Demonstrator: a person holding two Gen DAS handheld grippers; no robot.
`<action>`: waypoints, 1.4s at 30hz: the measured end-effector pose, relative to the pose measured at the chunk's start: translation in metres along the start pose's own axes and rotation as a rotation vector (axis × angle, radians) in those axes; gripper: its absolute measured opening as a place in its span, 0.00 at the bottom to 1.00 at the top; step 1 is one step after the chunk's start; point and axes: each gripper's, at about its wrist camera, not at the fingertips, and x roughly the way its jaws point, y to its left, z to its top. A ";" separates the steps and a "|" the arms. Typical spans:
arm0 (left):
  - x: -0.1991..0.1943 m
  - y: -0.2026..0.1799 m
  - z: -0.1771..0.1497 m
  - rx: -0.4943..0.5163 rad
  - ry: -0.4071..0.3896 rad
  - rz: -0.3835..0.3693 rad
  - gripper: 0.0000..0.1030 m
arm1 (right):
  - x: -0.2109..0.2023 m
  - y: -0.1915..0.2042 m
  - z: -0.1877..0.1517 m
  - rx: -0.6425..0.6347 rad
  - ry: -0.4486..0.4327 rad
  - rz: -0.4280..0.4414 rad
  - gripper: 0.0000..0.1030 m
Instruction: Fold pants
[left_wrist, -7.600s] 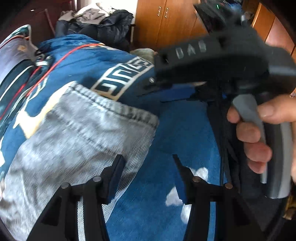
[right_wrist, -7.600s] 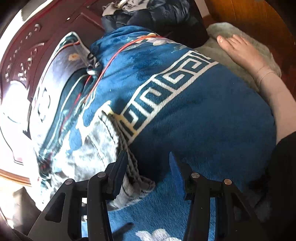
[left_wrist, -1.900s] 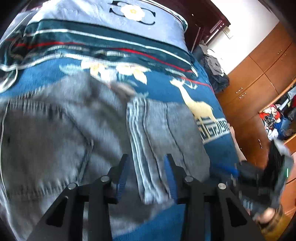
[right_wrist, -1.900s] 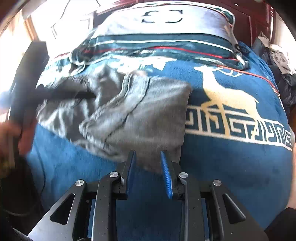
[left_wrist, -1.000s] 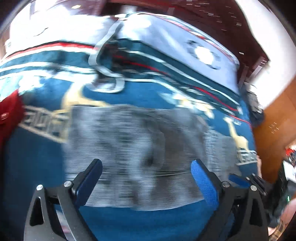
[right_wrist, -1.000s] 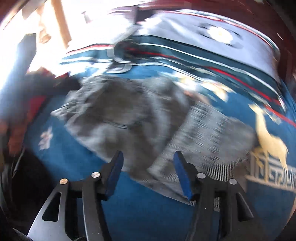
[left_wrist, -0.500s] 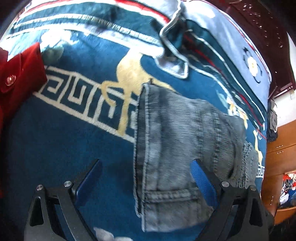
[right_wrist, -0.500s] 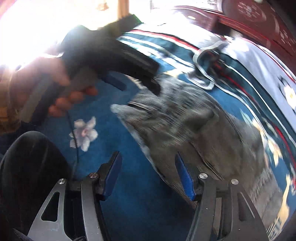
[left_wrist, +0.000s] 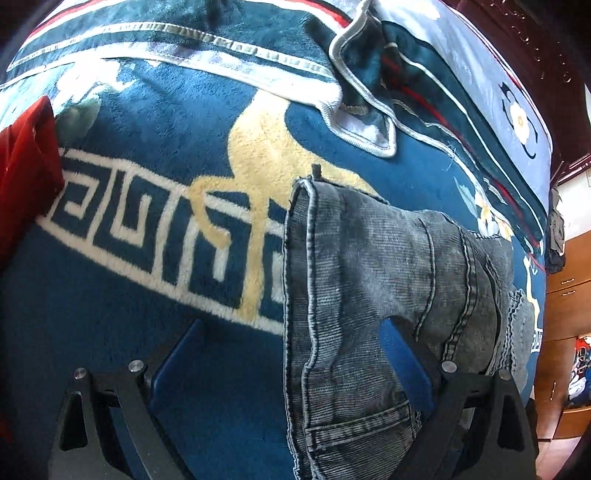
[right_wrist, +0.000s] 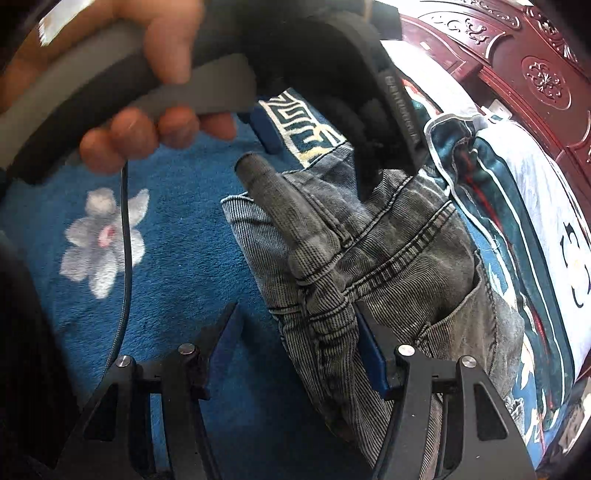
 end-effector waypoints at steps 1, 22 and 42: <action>-0.002 0.001 0.000 -0.002 -0.001 -0.003 0.93 | -0.001 0.002 0.000 -0.011 -0.007 -0.015 0.58; 0.011 -0.007 0.011 -0.027 0.065 -0.103 0.66 | 0.002 0.019 0.015 -0.057 -0.074 -0.057 0.56; -0.021 -0.021 0.014 -0.027 0.022 -0.285 0.12 | -0.033 -0.013 0.024 0.139 -0.125 -0.093 0.16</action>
